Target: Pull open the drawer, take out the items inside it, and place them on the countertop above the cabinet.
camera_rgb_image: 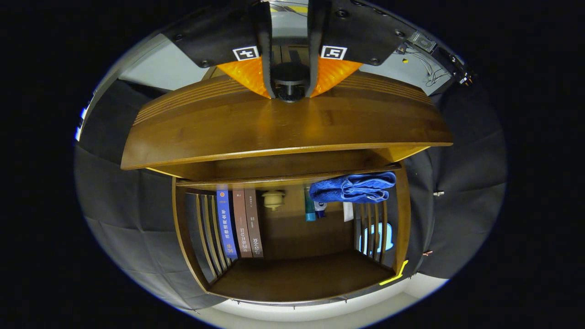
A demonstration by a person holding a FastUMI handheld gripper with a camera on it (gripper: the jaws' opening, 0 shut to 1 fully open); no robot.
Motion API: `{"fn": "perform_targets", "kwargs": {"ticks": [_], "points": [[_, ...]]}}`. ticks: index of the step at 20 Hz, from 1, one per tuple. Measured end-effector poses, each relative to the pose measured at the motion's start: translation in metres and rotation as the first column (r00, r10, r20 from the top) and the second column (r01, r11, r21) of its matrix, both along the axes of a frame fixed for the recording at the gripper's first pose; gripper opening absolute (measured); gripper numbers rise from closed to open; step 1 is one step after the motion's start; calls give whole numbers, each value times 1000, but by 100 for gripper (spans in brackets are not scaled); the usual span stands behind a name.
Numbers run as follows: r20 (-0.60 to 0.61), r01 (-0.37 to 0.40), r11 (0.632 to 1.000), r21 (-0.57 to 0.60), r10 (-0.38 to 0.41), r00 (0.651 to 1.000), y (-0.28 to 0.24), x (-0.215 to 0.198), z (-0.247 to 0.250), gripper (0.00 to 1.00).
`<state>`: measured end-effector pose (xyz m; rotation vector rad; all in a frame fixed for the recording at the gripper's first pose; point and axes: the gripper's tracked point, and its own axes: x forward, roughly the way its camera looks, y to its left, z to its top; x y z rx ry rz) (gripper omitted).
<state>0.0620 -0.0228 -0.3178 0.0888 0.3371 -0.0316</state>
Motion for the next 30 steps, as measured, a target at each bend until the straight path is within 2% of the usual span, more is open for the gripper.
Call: {"fn": "perform_targets", "kwargs": {"ticks": [4,10,12,16,20,23,27,30], "points": [[-15,-8,1000,-5,8,1000,1,-13,-7,34],[-16,-14,1000,-22,13,1000,2,-12,-8,35],[4,-14,999,-48,14,1000,-3,-13,1,47],[45,-34,996,-79,38,998,-8,-19,34,100],[62,-76,990,-118,84,995,-18,-29,77,100],[77,-110,988,-106,118,990,-19,-16,123,100],[-121,-215,977,6,214,969,-7,24,131,100],[-285,-239,971,-27,222,932,-14,58,109,100]]}}
